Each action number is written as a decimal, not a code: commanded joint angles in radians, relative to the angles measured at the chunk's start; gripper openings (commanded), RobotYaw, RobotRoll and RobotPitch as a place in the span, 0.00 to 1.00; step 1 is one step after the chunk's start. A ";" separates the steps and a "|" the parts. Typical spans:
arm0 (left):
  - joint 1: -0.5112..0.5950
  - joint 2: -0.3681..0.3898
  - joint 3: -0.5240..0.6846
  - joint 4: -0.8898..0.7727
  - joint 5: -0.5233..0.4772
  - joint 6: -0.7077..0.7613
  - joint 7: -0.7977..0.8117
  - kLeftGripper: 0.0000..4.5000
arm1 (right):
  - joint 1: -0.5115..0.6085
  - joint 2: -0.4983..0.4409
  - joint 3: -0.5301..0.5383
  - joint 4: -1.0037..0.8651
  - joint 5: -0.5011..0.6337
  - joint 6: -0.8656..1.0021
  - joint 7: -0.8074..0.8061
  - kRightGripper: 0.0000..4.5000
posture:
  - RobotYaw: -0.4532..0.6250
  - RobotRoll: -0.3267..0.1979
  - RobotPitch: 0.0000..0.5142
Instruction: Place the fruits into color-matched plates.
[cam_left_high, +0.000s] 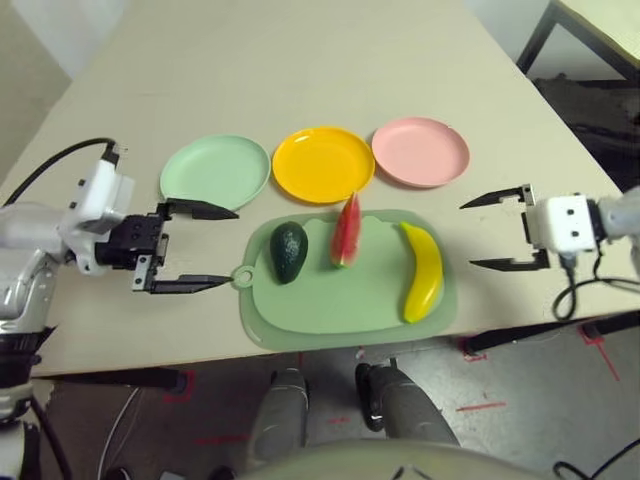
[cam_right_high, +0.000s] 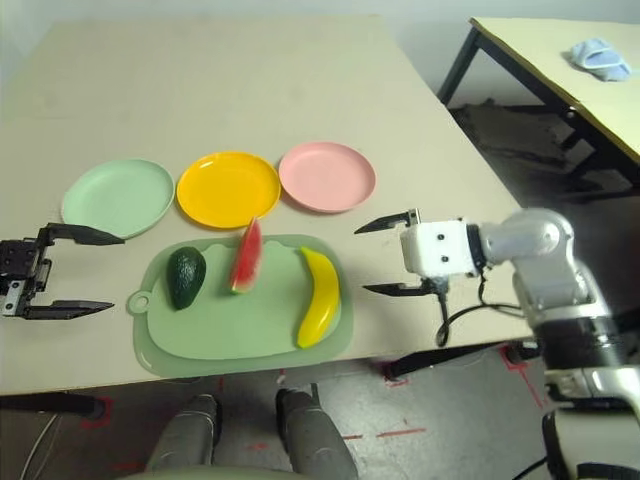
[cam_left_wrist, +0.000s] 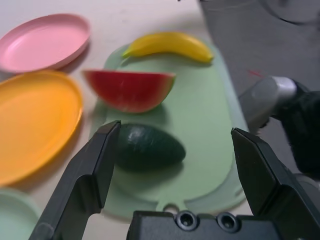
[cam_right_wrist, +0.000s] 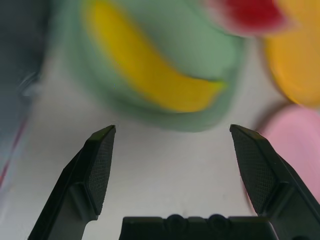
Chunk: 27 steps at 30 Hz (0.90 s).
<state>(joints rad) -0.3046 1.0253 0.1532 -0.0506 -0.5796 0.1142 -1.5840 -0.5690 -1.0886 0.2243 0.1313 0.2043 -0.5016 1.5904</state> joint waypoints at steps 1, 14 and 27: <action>-0.031 0.034 -0.037 0.006 0.008 0.012 -0.030 1.00 | -0.026 -0.041 0.122 -0.025 0.013 -0.050 0.024 1.00 | 0.40 0.62 0.28; -0.022 0.067 -0.040 -0.022 -0.017 0.008 -0.030 1.00 | -0.120 0.138 0.188 0.052 -0.116 -0.063 0.024 1.00 | 0.44 0.62 0.25; 0.048 0.040 -0.017 -0.060 -0.006 -0.010 -0.022 1.00 | -0.149 0.263 0.224 0.160 -0.252 -0.136 -0.023 1.00 | 0.47 0.62 0.23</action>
<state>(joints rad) -0.2613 1.0684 0.1232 -0.0881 -0.5940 0.1136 -1.6037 -0.7125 -0.8361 0.4198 0.2735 -0.0184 -0.6247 1.5753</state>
